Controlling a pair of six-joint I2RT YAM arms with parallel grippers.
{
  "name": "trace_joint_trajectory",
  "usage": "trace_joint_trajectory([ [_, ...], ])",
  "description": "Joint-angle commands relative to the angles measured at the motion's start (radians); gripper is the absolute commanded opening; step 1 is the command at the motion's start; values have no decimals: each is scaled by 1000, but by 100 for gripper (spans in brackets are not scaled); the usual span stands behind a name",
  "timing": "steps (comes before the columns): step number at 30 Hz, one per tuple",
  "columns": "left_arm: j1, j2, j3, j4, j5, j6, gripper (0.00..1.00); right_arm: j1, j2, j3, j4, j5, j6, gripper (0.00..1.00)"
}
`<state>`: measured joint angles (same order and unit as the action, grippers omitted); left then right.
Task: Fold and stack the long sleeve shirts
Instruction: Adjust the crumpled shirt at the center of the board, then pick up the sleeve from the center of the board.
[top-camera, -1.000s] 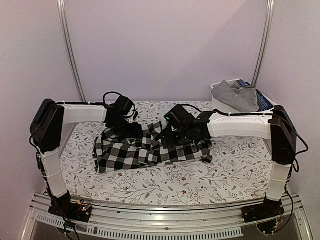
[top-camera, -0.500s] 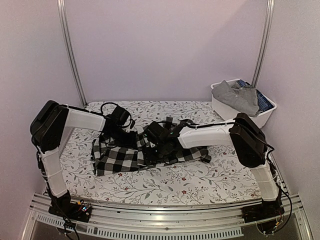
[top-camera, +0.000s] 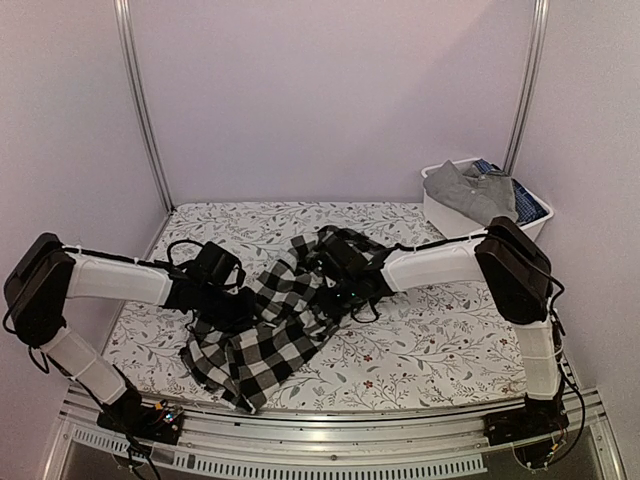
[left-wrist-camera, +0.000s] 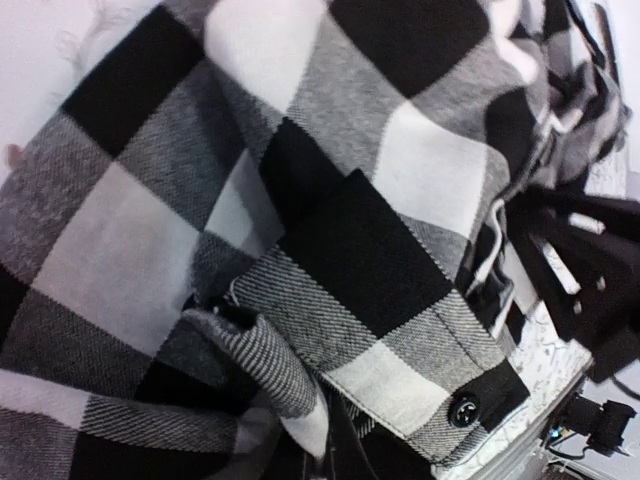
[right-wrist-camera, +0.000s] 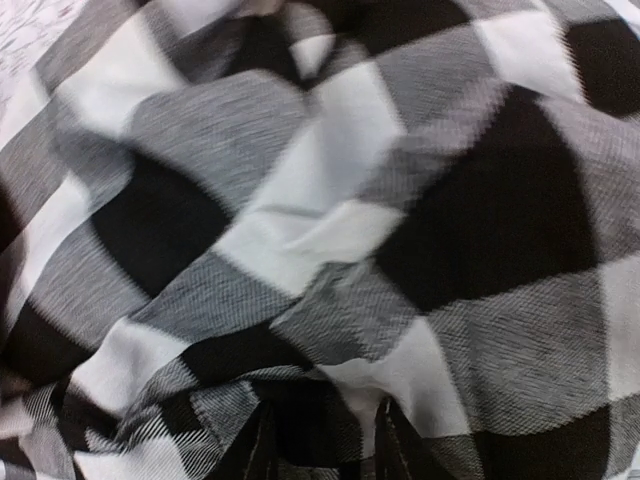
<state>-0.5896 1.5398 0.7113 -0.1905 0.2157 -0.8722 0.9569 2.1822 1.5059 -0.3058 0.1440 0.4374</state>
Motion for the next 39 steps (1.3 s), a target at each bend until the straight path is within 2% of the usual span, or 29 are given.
trace_joint_trajectory([
  [1,-119,1,48,111,1,-181,0,-121,-34,-43,-90,101,-78,37],
  [5,-126,48,140,95,-28,-149,0,-114,-60,5,-112,66,-108,42],
  [11,-106,67,257,19,-68,-63,0,-50,-134,-10,-132,71,-85,67],
  [15,-65,60,266,6,-69,-30,0,-10,-144,-12,-155,86,-54,80],
  [19,-6,40,268,0,-69,2,0,8,-115,-23,-165,99,-31,83],
  [23,50,35,287,-15,-63,41,0,17,-67,-31,-169,119,-14,76],
  [26,93,35,301,-35,-73,70,0,17,-45,-27,-166,120,-10,63],
  [29,138,31,310,-47,-83,96,0,18,-41,-18,-167,138,-7,45],
  [32,196,30,326,-56,-80,125,0,17,-36,-2,-168,126,-16,19],
  [34,236,33,344,-69,-85,145,0,17,-39,6,-179,134,-18,8],
  [36,281,34,369,-83,-98,173,0,16,-49,17,-206,161,-17,0],
  [39,361,43,418,-105,-106,212,0,-3,-95,19,-247,210,-12,0],
])
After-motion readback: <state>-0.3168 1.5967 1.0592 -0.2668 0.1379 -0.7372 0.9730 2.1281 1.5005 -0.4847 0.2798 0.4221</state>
